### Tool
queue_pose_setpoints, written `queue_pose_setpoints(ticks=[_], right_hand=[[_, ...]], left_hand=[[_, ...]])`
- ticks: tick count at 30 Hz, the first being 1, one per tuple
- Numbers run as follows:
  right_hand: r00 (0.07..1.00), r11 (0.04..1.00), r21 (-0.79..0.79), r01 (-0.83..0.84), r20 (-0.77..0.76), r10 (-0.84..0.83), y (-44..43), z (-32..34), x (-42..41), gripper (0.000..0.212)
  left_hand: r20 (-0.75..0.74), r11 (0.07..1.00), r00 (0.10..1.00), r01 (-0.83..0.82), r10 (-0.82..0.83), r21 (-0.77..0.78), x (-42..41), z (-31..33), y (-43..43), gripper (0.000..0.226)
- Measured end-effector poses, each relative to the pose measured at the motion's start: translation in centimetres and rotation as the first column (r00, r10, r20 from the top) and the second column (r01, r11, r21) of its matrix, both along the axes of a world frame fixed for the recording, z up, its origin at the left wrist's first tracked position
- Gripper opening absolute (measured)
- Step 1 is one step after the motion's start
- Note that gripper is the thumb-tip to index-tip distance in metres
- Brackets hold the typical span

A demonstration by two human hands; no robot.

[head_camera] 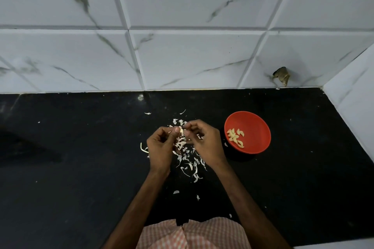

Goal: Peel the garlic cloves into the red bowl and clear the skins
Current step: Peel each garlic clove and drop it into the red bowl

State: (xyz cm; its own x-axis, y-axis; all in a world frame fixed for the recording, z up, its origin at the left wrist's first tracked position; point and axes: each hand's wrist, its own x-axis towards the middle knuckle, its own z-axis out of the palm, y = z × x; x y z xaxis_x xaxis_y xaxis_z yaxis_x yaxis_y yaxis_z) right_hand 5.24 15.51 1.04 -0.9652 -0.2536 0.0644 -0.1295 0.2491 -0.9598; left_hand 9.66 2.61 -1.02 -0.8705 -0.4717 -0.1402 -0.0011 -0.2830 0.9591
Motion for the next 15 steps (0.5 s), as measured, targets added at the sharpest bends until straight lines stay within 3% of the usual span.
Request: queue_pose_setpoints(ticks=[6,15], right_hand=[[0.996,0.994,-0.067,0.086,0.01,-0.086,-0.8,-0.5,0.6,0.011],[0.989,0.989,-0.021,0.149,-0.001,-0.149,-0.2,-1.1,0.2,0.006]], left_hand=[[-0.012,0.994,0.999,0.048,-0.049,-0.097,0.0,-0.1,-0.2,0.008],[0.073,0.905,0.993,0.111,-0.089,-0.411,-0.3,-0.4,-0.2,0.009]])
